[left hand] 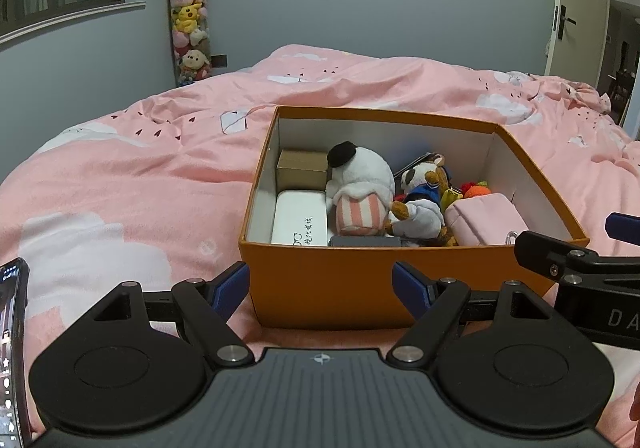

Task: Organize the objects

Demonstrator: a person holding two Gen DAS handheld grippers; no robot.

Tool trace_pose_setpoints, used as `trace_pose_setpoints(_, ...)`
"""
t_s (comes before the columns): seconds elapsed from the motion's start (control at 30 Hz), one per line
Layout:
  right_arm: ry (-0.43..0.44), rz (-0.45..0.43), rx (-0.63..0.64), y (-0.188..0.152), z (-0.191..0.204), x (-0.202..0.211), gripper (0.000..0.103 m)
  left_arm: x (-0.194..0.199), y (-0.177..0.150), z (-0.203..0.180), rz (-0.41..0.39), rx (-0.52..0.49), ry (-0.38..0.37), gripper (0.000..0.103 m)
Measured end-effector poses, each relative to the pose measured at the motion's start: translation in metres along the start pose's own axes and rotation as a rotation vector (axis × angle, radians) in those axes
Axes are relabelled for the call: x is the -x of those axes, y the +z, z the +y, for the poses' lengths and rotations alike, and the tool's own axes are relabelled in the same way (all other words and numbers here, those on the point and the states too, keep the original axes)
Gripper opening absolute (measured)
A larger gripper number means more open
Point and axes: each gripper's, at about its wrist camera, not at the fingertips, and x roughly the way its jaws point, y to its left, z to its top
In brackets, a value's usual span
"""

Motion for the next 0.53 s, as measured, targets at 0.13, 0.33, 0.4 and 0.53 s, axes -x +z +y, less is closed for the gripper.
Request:
trace_pose_setpoints(0.13,0.001,0.004,-0.004,-0.0008,-0.0006,-0.0001,0.102,0.0007,-0.0004,-0.0006,-0.001,-0.005,-0.001,0.094)
trace_pose_setpoints(0.33,0.001,0.005,-0.005,-0.0009,-0.0003,0.0,0.102,0.0011,-0.0009,-0.001,0.001,-0.007,-0.003,0.094)
trace_pose_setpoints(0.4,0.001,0.007,-0.004,-0.0011,0.0,0.0,0.102,0.0011,-0.0009,-0.0013,0.001,-0.008,-0.004,0.094)
trace_pose_setpoints(0.53,0.004,0.011,-0.002,-0.0018,0.0006,-0.0002,0.102,0.0009,-0.0008,-0.0017,0.001,-0.007,-0.003,0.094)
